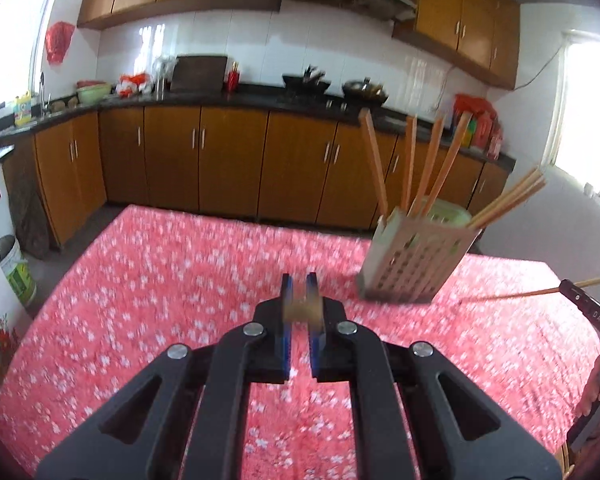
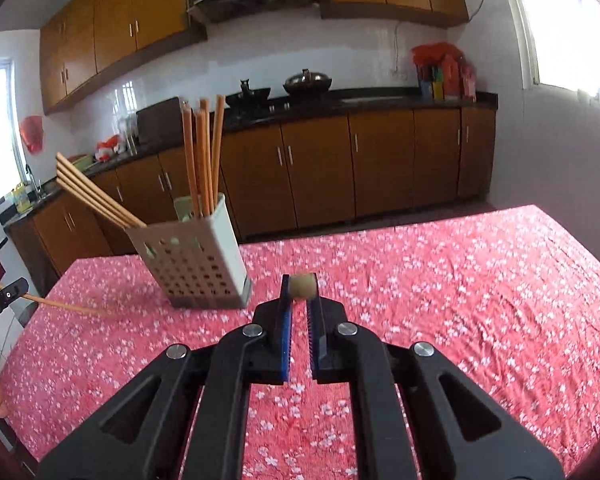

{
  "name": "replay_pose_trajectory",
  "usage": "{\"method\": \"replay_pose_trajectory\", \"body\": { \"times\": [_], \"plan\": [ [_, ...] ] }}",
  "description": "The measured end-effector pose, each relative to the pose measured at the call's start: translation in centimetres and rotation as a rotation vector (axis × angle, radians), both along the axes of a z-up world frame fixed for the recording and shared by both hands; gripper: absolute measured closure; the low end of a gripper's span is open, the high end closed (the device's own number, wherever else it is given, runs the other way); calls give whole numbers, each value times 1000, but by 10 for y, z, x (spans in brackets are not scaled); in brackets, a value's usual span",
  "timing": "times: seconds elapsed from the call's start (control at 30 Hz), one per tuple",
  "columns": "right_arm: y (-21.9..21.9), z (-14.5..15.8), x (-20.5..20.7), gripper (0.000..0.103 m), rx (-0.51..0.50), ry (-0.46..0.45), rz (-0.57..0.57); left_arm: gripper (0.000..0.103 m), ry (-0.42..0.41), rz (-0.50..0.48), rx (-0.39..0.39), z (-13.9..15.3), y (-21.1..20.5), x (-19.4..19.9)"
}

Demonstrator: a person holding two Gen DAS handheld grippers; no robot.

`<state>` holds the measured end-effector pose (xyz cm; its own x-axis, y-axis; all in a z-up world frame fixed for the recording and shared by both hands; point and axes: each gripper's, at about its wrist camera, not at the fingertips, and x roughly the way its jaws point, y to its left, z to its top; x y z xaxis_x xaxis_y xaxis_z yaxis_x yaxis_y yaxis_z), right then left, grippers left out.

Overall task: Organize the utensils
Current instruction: 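Drop the chopstick into the holder with the left tool while the right tool releases its own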

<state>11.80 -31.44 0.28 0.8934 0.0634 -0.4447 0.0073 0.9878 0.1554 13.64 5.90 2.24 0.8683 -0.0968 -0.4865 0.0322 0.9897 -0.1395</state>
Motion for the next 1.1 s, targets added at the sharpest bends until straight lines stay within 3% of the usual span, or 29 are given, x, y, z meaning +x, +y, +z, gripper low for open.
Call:
{"method": "replay_pose_trajectory", "body": {
  "times": [0.37, 0.7, 0.9, 1.1],
  "plan": [
    [12, 42, -2, 96, 11, -106, 35, 95, -104, -92, 26, 52, -22, -3],
    [29, 121, -18, 96, 88, -328, 145, 96, -263, -226, -50, 119, -68, -3],
    [41, 137, -4, 96, 79, -394, 136, 95, -379, -184, -77, 152, -90, 21],
    [52, 128, 26, 96, 60, -372, 120, 95, -409, -138, -43, 150, -106, 54]
  ]
}}
